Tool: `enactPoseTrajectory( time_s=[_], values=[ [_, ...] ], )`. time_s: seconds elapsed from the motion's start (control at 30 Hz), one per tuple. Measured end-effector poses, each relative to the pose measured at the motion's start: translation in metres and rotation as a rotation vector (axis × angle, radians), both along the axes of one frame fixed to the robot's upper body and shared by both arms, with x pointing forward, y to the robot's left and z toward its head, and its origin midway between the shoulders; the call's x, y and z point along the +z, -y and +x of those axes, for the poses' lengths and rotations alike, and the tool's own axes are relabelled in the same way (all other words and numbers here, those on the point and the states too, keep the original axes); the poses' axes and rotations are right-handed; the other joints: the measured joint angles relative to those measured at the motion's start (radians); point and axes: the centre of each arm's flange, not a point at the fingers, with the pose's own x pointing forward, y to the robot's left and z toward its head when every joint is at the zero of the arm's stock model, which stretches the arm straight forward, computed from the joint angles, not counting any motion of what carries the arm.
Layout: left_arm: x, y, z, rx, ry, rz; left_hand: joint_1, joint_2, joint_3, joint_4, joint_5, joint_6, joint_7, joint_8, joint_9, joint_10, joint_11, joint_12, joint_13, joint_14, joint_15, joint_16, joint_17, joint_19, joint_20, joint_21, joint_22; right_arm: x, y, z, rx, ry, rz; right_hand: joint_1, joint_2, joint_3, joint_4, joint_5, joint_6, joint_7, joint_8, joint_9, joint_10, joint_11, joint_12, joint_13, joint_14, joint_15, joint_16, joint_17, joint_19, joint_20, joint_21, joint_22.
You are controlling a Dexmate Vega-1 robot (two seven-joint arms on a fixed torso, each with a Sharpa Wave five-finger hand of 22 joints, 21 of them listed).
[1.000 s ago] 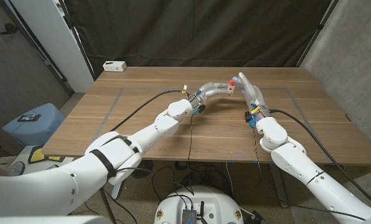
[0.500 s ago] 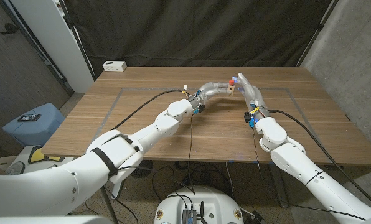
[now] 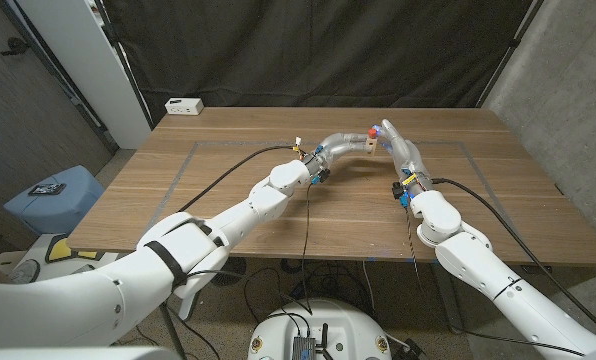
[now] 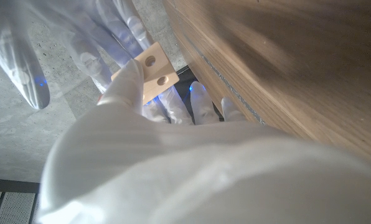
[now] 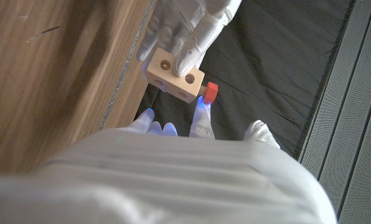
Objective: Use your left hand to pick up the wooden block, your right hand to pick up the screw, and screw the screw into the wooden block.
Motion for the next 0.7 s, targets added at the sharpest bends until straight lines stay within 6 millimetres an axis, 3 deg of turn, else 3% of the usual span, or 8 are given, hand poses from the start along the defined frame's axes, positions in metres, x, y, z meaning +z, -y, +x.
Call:
enactPoseTrajectory(
  time_s=[0.7],
  values=[
    [-0.0042,0.0000,-0.0008,0.001,-0.016,-0.012,0.001,0.001,0.000,0.000,-0.001,0.000,0.000,0.000,0.000,0.002,-0.002,-0.002,0.000,0.000,0.000,0.000,0.000,0.000,0.000,0.000,0.000,-0.0024,0.0009,-0.0048,-0.006,0.002,-0.006,-0.004,0.004,0.007,-0.001,0.000,0.023,-0.002,0.000,-0.001,0.013,-0.020,0.000,0.000,-0.005,-0.005,0.000,0.000,0.000,0.000,0.000,0.000]
  ],
)
